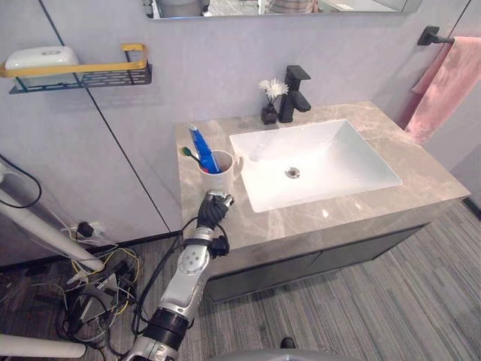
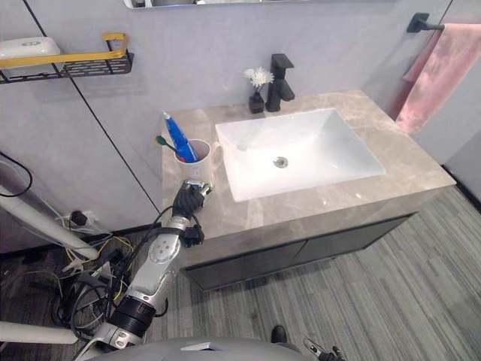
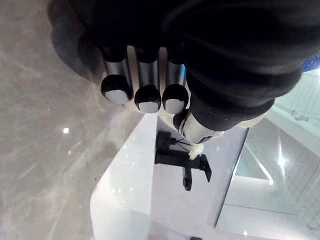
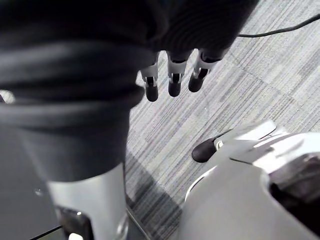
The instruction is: Organize washtable
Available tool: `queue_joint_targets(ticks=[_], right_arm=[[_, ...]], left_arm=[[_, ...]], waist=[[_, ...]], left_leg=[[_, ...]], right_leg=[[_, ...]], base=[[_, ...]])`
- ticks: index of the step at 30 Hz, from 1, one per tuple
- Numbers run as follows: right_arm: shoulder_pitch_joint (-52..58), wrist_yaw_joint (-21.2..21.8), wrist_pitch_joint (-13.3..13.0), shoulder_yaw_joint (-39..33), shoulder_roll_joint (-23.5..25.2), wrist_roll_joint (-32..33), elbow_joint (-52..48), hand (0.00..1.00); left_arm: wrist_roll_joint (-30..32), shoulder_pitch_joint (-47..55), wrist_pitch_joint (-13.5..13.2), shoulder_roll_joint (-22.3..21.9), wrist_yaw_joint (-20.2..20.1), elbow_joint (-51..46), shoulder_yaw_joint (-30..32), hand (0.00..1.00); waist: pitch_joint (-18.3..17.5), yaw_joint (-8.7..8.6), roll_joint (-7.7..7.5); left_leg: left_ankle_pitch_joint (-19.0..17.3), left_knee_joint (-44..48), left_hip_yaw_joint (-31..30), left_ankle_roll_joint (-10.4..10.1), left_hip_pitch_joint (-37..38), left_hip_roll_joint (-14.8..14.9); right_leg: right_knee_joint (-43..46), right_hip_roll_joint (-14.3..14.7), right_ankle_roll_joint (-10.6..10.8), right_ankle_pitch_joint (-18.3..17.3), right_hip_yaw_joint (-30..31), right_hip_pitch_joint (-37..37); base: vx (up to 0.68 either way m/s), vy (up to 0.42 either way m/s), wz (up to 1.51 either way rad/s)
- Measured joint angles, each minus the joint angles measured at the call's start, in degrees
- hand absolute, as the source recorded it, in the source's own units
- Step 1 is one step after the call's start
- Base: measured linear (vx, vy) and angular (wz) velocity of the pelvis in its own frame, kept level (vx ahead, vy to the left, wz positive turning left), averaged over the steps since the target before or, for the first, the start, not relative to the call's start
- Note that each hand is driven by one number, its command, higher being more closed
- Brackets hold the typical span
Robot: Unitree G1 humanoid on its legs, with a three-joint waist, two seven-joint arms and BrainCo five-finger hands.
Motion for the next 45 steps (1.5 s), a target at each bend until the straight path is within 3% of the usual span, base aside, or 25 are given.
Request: queue_joint_targets(ticks=[10,15,30,45], right_arm=[[0.13,0.06,0.01,0.03,0.02,-0.02,-0.39,0.0],[0.27,0.15,0.09,0.02,0.15,-0.02,-0.57,0.0],[0.47,1.41,0.01,1.46,0.23,-0.01,-2.76,0.0],[0.48,2.24,-0.08,2.37,0.36,0.01,-4.2,0.0]], left_arm=[[2.34,-4.65,-0.09,-0.25,0.59,5.69,0.19,1.0],[2.74,-8.05,-0.07,-0.27,1.74,9.1,2.67,1.0],[2.77,-15.75,0.29,0.77,6.6,14.51,11.45,1.0],[2.82,-21.96,0.04,2.71,8.17,18.34,17.57,1.0]], waist=[[-0.01,-0.23,-0.01],[0.0,-1.3,-0.01],[0.83,-1.55,-0.62],[2.82,-1.58,-1.34]], left_leg=[[-0.23,0.05,1.48,-0.09,-0.04,0.08],[-0.41,0.03,1.92,-0.19,-0.04,0.19],[-1.31,0.03,5.76,-0.34,-0.59,0.45],[-1.81,0.65,7.7,-0.32,-1.67,0.43]], right_leg=[[-0.02,0.29,-0.09,0.3,1.5,-0.9],[-0.04,0.55,-0.13,0.42,2.3,-1.4],[-0.05,1.33,-0.23,1.02,6.29,-4.19],[-0.05,1.59,-0.41,1.74,8.25,-6.12]], base=[[0.0,0.001,-0.07],[0.01,-0.003,-0.08],[0.01,-0.001,-0.13],[0.0,0.001,-0.06]])
